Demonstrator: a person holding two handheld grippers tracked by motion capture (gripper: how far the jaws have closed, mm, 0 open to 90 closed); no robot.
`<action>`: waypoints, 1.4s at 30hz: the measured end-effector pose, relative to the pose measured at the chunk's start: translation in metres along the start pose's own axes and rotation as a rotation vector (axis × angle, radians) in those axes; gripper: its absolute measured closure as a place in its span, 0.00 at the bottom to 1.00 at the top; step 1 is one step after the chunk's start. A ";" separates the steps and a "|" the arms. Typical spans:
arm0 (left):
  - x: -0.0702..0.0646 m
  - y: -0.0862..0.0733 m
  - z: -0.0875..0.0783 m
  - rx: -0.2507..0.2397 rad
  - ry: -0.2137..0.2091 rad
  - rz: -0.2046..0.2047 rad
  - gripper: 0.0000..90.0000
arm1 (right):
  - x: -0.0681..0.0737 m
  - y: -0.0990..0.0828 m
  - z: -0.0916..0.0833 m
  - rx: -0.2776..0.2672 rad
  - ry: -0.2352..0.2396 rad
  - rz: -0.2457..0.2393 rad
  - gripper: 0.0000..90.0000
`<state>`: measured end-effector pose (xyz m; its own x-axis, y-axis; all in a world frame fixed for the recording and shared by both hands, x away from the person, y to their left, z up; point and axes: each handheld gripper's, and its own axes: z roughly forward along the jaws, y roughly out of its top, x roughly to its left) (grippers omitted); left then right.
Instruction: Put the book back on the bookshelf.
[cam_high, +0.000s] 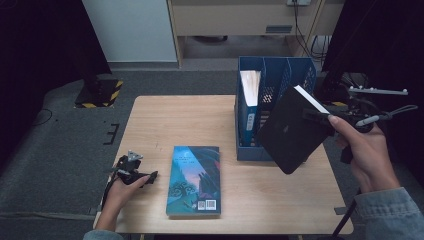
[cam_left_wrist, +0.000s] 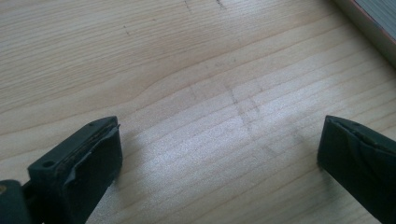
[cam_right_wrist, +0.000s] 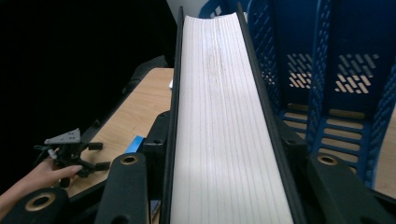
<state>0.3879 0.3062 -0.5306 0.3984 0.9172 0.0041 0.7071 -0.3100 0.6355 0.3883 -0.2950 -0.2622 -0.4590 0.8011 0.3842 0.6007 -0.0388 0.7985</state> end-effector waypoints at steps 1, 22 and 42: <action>0.000 0.000 0.000 0.001 0.000 0.000 0.00 | -0.001 0.002 0.001 0.002 -0.008 -0.002 0.58; 0.000 0.000 0.000 -0.002 -0.003 -0.001 0.00 | -0.034 0.017 0.001 -0.011 -0.131 0.017 0.58; 0.000 0.000 0.000 -0.003 -0.006 0.002 0.00 | -0.061 0.025 0.004 0.003 -0.242 0.019 0.58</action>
<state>0.3886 0.3064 -0.5307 0.4029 0.9152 0.0005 0.7050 -0.3107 0.6375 0.4341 -0.3421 -0.2676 -0.2775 0.9199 0.2770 0.6103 -0.0539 0.7903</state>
